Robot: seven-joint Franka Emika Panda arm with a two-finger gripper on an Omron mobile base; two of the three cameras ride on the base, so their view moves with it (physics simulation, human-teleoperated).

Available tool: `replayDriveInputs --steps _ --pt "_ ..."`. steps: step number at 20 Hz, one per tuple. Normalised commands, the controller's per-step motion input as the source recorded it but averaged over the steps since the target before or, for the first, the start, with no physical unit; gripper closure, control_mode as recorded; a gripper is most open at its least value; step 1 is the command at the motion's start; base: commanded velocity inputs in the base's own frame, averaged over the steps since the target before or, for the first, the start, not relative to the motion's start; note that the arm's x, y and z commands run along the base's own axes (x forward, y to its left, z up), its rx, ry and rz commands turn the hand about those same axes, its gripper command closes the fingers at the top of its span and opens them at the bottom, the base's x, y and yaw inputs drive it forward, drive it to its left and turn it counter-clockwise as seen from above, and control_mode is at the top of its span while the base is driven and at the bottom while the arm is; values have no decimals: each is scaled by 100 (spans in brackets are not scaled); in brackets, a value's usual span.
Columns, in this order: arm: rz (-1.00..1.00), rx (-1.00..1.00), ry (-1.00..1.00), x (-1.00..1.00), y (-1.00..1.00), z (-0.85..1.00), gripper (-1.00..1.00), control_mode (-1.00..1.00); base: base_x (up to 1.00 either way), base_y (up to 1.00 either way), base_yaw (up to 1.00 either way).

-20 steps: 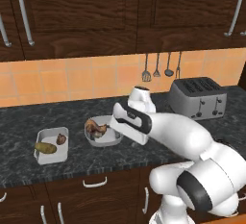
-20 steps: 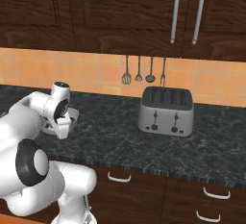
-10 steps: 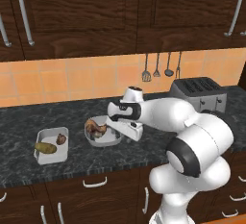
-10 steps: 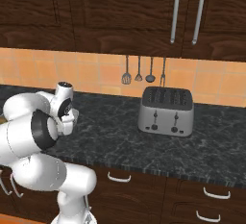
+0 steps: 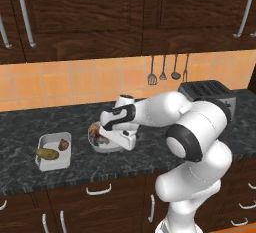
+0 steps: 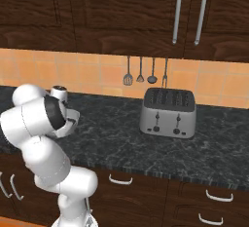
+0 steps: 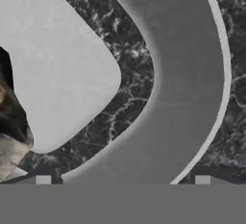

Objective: Take the meat container that has the steak and place it on the second highest rack of the freezer. Then take the vegetable container that has the potato and mushroom and place it on the highest rack of the freezer.

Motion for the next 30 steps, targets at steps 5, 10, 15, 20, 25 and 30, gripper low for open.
replayDriveInputs --steps 5,10,15,20,25,30 --pt "-9 0 0 0 4 -29 -100 -100 0 0 0" --pt "-8 0 0 0 0 -31 -100 -100 0 0 0" --pt "-8 0 0 0 0 -33 100 -100 0 0 0" --pt "-7 0 0 -12 -3 -24 100 -100 0 0 0" --pt "-2 0 -3 -87 -7 -7 100 -100 0 0 0" --pt "0 0 -3 -53 -5 12 100 -100 0 0 0"
